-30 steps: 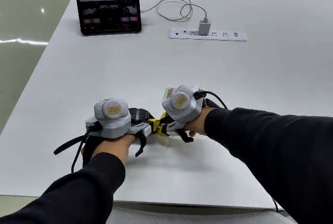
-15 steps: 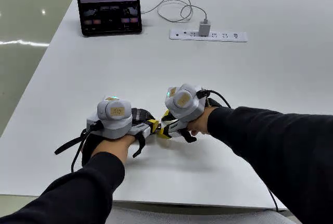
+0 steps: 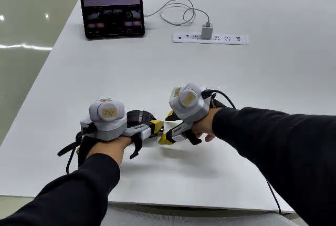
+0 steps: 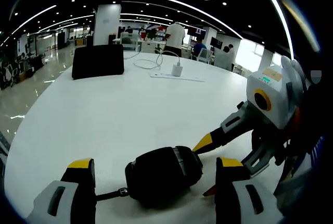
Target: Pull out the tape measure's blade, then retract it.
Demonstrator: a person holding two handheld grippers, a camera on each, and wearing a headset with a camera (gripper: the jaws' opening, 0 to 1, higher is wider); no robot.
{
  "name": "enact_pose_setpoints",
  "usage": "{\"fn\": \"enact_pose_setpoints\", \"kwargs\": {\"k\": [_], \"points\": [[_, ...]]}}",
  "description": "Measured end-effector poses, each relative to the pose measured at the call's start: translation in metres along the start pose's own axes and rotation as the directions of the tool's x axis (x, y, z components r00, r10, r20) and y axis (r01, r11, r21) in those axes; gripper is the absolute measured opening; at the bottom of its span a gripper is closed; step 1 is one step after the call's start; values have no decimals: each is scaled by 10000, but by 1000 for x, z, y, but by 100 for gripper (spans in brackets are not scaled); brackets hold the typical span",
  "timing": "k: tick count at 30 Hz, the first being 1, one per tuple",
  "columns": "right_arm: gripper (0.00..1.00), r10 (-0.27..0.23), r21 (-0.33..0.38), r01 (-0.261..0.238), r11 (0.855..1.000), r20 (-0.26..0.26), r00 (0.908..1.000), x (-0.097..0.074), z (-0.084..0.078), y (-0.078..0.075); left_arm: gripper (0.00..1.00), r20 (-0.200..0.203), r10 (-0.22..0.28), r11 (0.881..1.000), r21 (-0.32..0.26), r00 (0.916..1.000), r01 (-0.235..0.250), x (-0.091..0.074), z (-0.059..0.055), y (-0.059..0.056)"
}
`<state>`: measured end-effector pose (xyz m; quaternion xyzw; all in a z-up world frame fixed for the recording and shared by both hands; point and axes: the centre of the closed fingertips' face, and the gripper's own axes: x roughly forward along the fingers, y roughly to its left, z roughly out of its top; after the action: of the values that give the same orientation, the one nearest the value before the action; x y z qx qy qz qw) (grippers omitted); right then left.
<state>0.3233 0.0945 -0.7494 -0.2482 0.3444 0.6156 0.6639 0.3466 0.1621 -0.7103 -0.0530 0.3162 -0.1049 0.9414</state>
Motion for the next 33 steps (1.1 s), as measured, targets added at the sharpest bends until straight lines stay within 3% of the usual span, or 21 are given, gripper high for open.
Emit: {"fn": "enact_pose_setpoints", "kwargs": {"k": [4, 14, 19, 23, 25, 33], "points": [[51, 46, 130, -46, 9999, 12, 10000, -2, 1, 2, 100, 59, 11, 10000, -9, 10000, -11, -1, -1, 1], [74, 306, 638, -320, 9974, 220, 9993, -6, 3, 7, 100, 9, -162, 9995, -272, 9999, 162, -3, -4, 2], [90, 330, 1338, -433, 9901, 783, 9964, -9, 13, 6, 100, -323, -93, 9983, -571, 9994, 75, -4, -10, 9], [99, 315, 1518, -465, 9873, 1000, 9945, -10, 19, 6, 100, -303, -45, 9987, -508, 9995, 29, -5, -10, 10], [100, 318, 1677, -496, 9846, 1073, 9937, -11, 21, 6, 100, -165, -52, 9988, -494, 9998, 43, -5, -8, 11], [100, 199, 1564, -351, 9871, 976, 9950, -13, 18, 6, 100, -404, -348, 9985, -436, 9986, 330, -6, -13, 6]]}}
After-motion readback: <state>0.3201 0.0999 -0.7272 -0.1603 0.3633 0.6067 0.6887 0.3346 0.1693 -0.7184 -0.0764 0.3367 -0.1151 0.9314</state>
